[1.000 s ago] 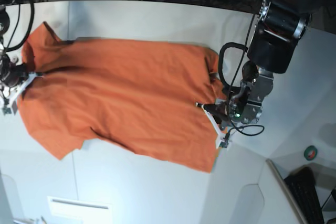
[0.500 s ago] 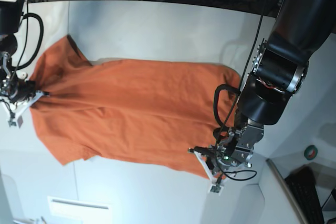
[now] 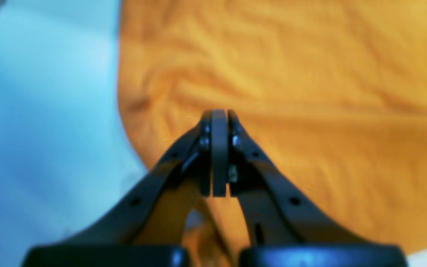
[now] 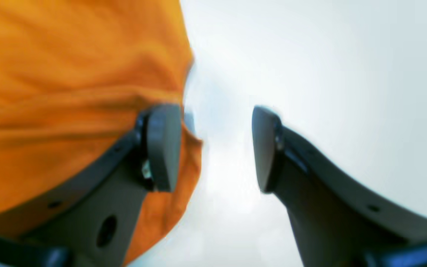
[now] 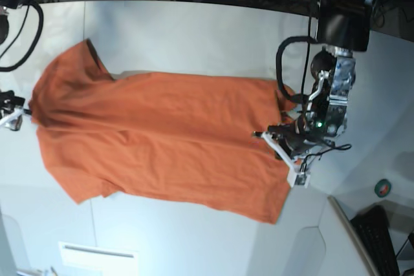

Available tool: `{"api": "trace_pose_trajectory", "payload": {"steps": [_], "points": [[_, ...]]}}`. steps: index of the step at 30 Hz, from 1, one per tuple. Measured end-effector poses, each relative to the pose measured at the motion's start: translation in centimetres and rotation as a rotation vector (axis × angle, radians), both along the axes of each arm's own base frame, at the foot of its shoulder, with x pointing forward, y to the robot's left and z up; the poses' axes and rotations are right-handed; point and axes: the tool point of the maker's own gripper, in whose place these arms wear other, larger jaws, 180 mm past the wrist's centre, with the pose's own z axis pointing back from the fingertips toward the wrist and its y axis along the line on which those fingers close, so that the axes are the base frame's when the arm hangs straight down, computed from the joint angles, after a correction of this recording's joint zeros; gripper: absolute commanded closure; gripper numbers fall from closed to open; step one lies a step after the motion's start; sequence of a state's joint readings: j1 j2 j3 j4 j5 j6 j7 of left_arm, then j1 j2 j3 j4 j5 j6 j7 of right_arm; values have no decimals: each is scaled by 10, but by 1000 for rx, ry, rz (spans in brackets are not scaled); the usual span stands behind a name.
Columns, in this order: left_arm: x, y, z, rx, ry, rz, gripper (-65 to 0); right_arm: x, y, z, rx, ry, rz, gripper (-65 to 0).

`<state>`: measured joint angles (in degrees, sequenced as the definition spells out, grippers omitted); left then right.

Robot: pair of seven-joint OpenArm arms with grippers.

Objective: Layout the t-shirt on the table in an organized manner, then fold the t-shirt properly
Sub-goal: 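Pull the shirt corners apart with both grippers to smooth it flat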

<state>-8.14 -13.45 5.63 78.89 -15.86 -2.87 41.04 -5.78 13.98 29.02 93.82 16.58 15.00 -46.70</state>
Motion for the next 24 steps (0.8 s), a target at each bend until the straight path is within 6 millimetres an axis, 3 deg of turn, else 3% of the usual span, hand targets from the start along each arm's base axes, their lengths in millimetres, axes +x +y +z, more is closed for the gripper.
{"api": "trace_pose_trajectory", "payload": {"steps": [2, 3, 6, 12, 14, 18, 20, 24], "points": [[-20, -3, 5, -13, -15, -1, 0, -14, 21, -4, 18, 3, 53, -281], [-31, -3, 2, -17, -5, 0, 0, -24, 32, -15, 47, 31, 65, -237], [-58, -6, -17, -24, 57, 4, 0, -58, 48, -49, 92, 149, 89, 0], [-76, -1, -36, -26, 110, 18, 0, -68, 60, -77, 162, 199, 96, 0], [-87, 15, -43, -30, 135, 74, 0, -73, 67, -82, 181, 217, 101, 0], [-96, 48, -46, -10, 148, 174, 0, -72, 62, -80, 166, 216, 102, 0], [-95, 50, -45, -16, 138, 187, 0, -71, 64, -80, 171, 209, 101, 0], [-105, 44, -62, -40, 196, 195, 0, -71, 63, -80, 169, 211, 102, 0]]}}
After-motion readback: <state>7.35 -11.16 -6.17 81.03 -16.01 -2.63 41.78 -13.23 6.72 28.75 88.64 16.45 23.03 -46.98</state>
